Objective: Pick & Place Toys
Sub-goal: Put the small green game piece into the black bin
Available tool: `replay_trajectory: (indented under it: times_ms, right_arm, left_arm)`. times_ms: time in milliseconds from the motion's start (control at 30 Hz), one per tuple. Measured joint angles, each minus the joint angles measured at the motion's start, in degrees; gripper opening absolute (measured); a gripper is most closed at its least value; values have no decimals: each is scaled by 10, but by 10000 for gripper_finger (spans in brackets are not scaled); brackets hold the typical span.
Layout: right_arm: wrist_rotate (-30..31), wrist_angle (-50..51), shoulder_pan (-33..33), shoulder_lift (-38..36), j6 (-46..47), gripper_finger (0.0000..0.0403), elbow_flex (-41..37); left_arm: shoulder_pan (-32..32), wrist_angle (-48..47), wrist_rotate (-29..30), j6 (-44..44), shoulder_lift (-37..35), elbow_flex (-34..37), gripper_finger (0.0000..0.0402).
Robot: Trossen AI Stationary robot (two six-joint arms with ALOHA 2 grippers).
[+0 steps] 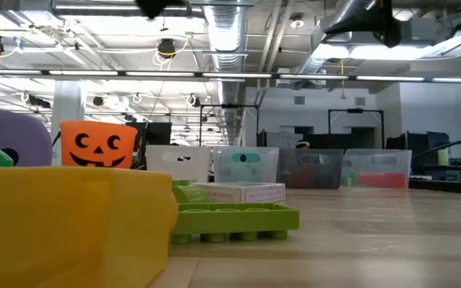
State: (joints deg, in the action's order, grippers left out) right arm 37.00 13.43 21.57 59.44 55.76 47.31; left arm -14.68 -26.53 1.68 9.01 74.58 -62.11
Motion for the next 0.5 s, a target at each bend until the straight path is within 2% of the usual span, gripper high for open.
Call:
replay_trajectory:
  times_ms: [133,200,500]
  right_arm:
    - [24,0,36,32,13,269,0]
    - [21,3,43,47,15,269,0]
    - [-45,3,43,75,39,269,0]
  left_arm:
    - [-9,56,-23,2,37,68,237]
    - [-14,118,-23,2,54,102,237]
    - [-41,341,-26,-1,118,243,239]
